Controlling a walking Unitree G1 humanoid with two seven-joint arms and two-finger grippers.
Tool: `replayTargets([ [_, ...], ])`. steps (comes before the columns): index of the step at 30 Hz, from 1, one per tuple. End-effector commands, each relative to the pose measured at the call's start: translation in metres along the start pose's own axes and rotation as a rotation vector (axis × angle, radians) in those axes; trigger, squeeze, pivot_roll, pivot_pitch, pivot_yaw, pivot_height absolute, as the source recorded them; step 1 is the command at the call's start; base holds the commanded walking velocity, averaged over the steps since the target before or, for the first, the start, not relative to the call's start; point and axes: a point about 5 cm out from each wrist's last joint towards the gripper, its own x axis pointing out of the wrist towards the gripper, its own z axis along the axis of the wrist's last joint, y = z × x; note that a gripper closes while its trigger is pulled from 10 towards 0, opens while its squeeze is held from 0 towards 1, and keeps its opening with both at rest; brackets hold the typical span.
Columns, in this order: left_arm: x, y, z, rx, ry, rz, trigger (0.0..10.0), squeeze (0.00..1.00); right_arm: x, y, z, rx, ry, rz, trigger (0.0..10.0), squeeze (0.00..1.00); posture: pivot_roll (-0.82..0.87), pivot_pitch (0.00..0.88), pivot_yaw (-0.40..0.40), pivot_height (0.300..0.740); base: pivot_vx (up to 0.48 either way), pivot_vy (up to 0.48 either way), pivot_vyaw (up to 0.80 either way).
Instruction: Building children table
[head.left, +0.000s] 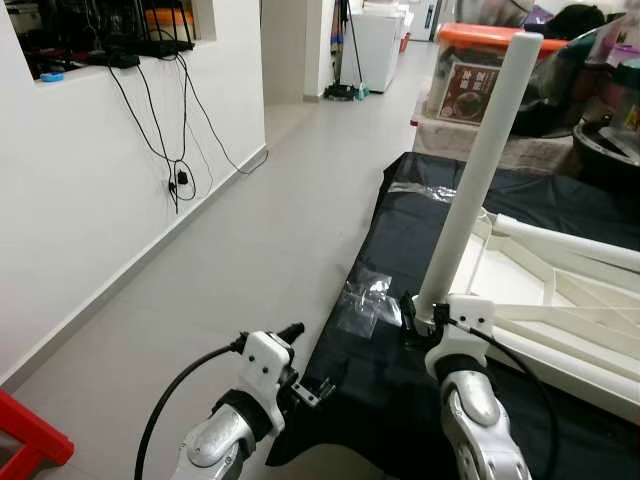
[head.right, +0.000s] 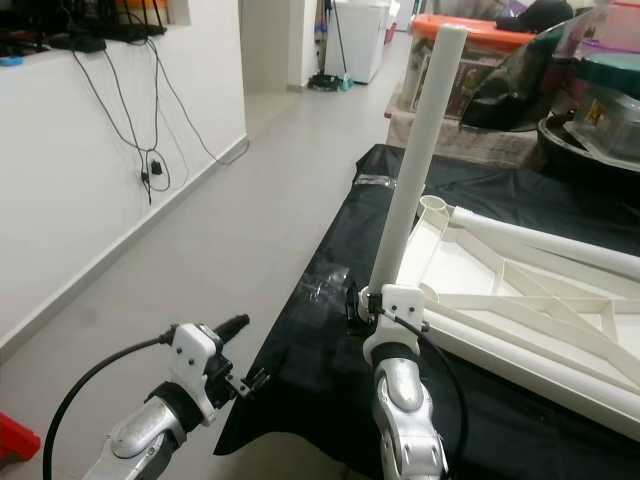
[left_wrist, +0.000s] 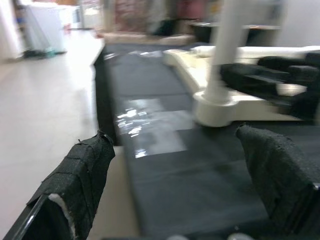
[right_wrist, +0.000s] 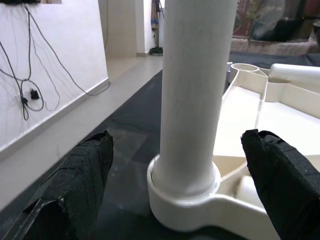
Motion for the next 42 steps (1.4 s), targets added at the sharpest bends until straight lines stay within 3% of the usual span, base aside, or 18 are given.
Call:
replayTargets([
  [1, 0.0, 0.002, -0.006, -0.007, 0.035, 0.022, 10.0, 0.0, -0.002, 0.003, 0.003, -0.011, -0.021, 0.006, 10.0, 0.0, 0.01, 0.0, -0.048, 0.74, 0.0, 0.0, 0.0],
  [5, 0.001, 0.004, -0.006, 0.022, 0.037, 0.052, 10.0, 0.0, -0.01, 0.012, 0.001, -0.017, -0.023, 0.053, 10.0, 0.0, 0.0, 0.0, -0.044, 0.74, 0.0, 0.0, -0.2],
  [15, 0.005, 0.008, -0.008, 0.092, 0.064, 0.076, 10.0, 0.0, -0.005, 0.013, -0.003, -0.043, 0.005, 0.039, 10.0, 0.0, 0.01, 0.0, -0.046, 0.74, 0.0, 0.0, -0.78],
  [21, 0.007, 0.008, -0.01, 0.114, 0.085, 0.064, 10.0, 0.0, -0.004, 0.015, -0.003, -0.047, 0.007, 0.034, 10.0, 0.0, 0.0, 0.0, -0.042, 0.74, 0.0, 0.0, 0.0],
  [42, 0.01, 0.006, -0.013, 0.132, 0.104, 0.044, 10.0, 0.0, -0.002, 0.015, -0.007, -0.037, 0.038, 0.02, 10.0, 0.0, 0.0, 0.0, -0.038, 0.74, 0.0, -0.474, 0.0],
])
